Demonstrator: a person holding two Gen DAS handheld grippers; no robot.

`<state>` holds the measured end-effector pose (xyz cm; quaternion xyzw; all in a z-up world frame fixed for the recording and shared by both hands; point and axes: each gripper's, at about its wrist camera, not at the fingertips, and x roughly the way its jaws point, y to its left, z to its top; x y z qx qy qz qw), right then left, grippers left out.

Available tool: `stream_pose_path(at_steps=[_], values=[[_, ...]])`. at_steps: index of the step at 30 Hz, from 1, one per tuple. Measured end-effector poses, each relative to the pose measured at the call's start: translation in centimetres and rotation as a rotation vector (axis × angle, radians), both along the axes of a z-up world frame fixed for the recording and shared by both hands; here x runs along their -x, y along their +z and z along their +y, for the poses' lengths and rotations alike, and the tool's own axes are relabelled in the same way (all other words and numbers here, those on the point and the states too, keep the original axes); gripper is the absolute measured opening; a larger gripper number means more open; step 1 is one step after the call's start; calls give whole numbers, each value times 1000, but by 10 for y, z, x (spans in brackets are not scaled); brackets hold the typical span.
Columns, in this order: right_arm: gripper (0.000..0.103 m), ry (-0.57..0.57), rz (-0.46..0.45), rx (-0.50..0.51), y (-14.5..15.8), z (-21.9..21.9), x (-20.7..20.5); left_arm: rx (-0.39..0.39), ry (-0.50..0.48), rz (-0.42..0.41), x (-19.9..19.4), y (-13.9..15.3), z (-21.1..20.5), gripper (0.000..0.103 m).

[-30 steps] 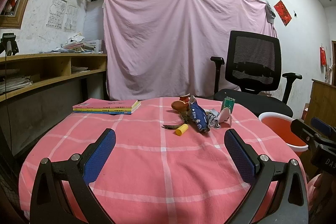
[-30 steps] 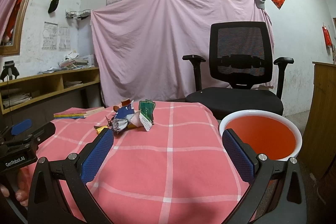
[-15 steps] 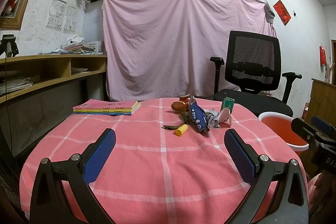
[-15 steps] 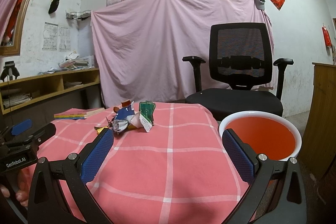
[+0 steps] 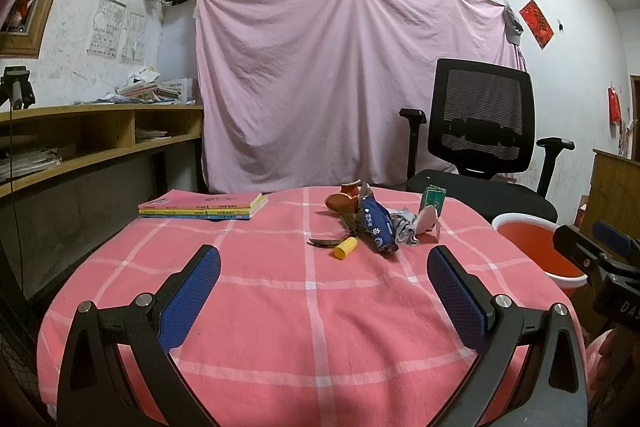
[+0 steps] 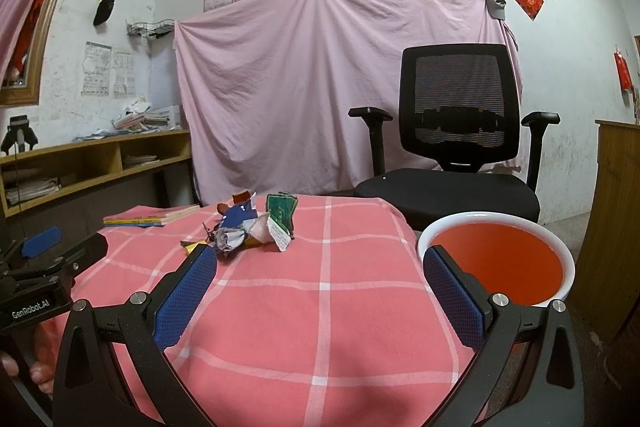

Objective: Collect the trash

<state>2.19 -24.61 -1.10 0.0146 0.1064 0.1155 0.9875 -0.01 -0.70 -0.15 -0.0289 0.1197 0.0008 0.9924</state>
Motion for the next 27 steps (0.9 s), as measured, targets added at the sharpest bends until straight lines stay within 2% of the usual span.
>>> stream_pose_path(at_steps=[27], values=[[103, 4, 1, -4, -2, 0, -2, -1, -4, 7, 0, 0, 0, 101]])
